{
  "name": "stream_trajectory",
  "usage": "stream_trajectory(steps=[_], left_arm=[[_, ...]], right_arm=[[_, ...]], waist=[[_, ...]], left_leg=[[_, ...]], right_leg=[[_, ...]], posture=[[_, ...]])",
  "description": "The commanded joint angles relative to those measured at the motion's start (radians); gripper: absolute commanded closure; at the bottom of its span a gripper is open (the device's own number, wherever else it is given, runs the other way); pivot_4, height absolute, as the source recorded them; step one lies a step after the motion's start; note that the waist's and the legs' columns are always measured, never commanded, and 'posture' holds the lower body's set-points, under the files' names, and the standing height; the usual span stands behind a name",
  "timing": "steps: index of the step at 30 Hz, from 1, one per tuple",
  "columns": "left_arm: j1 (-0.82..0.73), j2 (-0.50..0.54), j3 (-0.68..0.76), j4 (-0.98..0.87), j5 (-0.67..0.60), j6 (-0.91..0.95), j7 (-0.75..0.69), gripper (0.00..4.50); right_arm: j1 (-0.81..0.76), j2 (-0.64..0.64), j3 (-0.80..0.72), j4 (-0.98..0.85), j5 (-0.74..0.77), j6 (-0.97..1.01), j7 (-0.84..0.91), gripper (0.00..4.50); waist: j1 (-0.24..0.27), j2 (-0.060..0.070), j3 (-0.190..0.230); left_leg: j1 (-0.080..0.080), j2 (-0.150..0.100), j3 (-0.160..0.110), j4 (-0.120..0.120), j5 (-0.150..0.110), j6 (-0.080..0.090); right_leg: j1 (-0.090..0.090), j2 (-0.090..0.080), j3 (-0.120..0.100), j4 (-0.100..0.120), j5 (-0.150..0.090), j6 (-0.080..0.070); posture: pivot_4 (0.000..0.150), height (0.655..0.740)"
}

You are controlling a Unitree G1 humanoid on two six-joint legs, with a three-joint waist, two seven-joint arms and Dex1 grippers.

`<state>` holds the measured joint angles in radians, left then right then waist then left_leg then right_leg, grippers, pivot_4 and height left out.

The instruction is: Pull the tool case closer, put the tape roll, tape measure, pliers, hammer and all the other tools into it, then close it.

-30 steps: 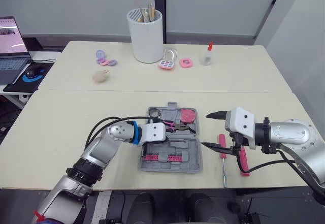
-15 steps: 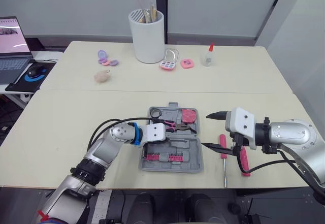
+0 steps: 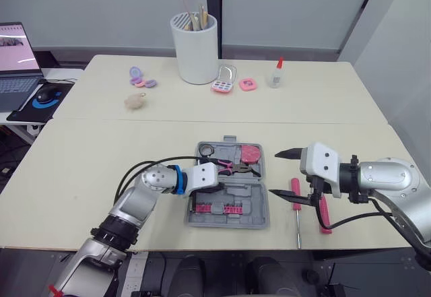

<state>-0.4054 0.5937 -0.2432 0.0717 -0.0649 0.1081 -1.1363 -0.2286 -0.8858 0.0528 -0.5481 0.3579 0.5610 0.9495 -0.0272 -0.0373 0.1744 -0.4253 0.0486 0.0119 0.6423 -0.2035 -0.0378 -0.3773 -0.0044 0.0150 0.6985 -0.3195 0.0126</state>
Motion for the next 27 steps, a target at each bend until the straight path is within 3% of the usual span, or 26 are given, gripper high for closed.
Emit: stream_trajectory(steps=[1, 3, 8, 15, 27], left_arm=[[0.009, 0.082, 0.152, -0.077, -0.145, 0.065, -0.053, 4.29], [0.044, 0.156, 0.235, -0.093, -0.210, 0.116, -0.087, 3.87], [0.176, 0.304, 0.489, -0.077, -0.366, 0.259, -0.116, 2.23], [0.352, 0.428, 0.767, 0.132, -0.397, 0.289, -0.110, 0.03], [0.414, 0.486, 0.848, 0.342, -0.369, 0.178, -0.097, 0.03]], right_arm=[[0.014, -0.030, -0.117, 0.043, 0.065, -0.019, 0.053, 0.00], [0.031, -0.056, -0.174, 0.095, 0.086, -0.028, 0.092, 0.00], [0.078, -0.118, -0.314, 0.267, 0.112, -0.079, 0.184, 0.00], [0.147, -0.197, -0.437, 0.453, 0.142, -0.068, 0.296, 0.00], [0.115, -0.198, -0.388, 0.543, 0.106, -0.119, 0.295, 0.00]], waist=[[-0.002, 0.000, 0.000], [-0.004, 0.000, 0.000], [-0.003, 0.001, 0.000], [-0.003, 0.002, 0.001], [-0.003, 0.003, 0.001]], left_leg=[[0.000, 0.000, 0.000, 0.000, 0.000, 0.000], [0.001, 0.000, 0.000, 0.000, 0.000, 0.000], [0.001, 0.000, 0.001, 0.000, 0.000, 0.000], [0.007, 0.000, 0.002, -0.003, 0.000, 0.000], [0.009, 0.000, 0.006, -0.007, 0.000, 0.000]], right_leg=[[0.000, 0.000, 0.000, 0.000, 0.000, 0.000], [0.001, 0.000, 0.000, 0.000, 0.000, 0.000], [0.001, -0.001, 0.000, -0.001, 0.000, 0.000], [0.004, -0.007, 0.001, -0.001, -0.001, 0.000], [0.003, -0.010, 0.002, -0.001, -0.001, -0.001]], posture=[[0.150, 0.7400], [0.150, 0.7400], [0.150, 0.7400], [0.150, 0.7400], [0.150, 0.7400]])
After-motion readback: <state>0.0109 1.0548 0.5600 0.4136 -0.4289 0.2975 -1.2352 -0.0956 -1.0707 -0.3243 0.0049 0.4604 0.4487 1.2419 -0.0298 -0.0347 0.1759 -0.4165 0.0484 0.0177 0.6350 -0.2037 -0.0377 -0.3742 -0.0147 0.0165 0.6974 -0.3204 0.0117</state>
